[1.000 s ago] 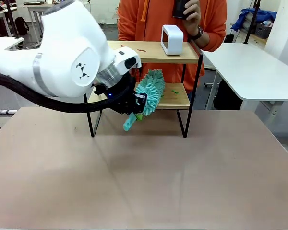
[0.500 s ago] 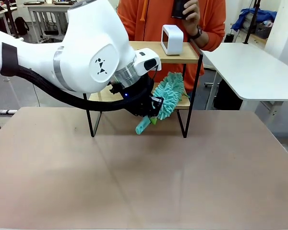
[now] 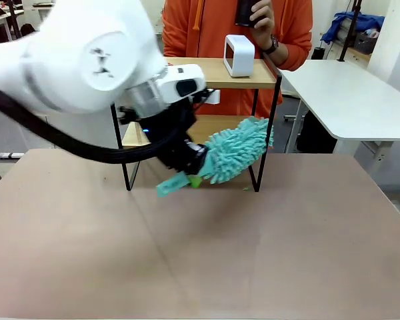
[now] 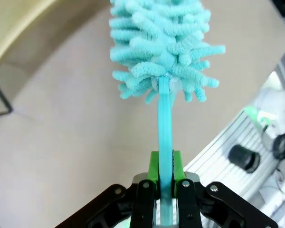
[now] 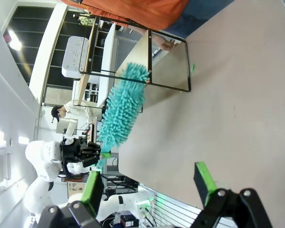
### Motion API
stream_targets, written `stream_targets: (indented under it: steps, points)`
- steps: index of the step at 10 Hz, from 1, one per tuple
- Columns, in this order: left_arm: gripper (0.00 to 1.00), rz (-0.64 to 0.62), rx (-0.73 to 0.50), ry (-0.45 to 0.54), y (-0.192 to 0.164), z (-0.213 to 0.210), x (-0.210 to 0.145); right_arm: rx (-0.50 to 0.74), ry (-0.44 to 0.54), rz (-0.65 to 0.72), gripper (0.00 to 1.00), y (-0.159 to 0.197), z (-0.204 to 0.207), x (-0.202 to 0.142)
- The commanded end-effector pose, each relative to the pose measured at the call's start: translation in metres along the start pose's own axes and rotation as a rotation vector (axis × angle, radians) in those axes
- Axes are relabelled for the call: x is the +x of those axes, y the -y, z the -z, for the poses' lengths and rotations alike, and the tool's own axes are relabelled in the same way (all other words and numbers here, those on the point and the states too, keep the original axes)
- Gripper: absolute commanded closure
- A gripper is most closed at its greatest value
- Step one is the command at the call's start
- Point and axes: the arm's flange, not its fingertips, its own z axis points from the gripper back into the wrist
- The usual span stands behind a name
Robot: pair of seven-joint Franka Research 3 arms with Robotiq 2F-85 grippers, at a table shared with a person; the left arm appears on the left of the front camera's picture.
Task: Clean the shelf.
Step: Clean the specific tier of the Shelf with the Duster once objects are removed.
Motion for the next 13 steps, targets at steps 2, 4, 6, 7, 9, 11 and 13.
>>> stream_targets:
  steps: [2,4,6,7,9,11,13]
  points:
    - [0.88,-0.057,0.037,0.034,-0.023,-0.026,-0.053,0.02,0.014,-0.024,0.0,-0.001,0.001,0.003]
    - [0.88,-0.061,0.015,0.051,-0.022,-0.03,-0.062,0.02,0.014,-0.024,0.0,-0.001,0.001,0.003]
    - [0.88,-0.064,0.0,0.053,-0.024,-0.033,-0.065,0.02,0.014,-0.024,0.0,-0.001,0.001,0.003]
    - [0.88,-0.067,-0.006,0.058,-0.025,-0.037,-0.066,0.02,0.014,-0.024,0.0,-0.001,0.001,0.003]
    - [0.88,0.005,-0.082,-0.024,-0.025,-0.059,-0.078,0.02,0.014,-0.024,0.0,-0.001,0.001,0.003]
    - [0.88,0.268,-0.215,-0.192,-0.037,-0.116,-0.124,0.02,0.014,-0.024,0.0,-0.001,0.001,0.003]
    - [0.88,0.323,-0.279,-0.116,-0.061,-0.164,-0.177,0.02,0.014,-0.024,0.0,-0.001,0.001,0.003]
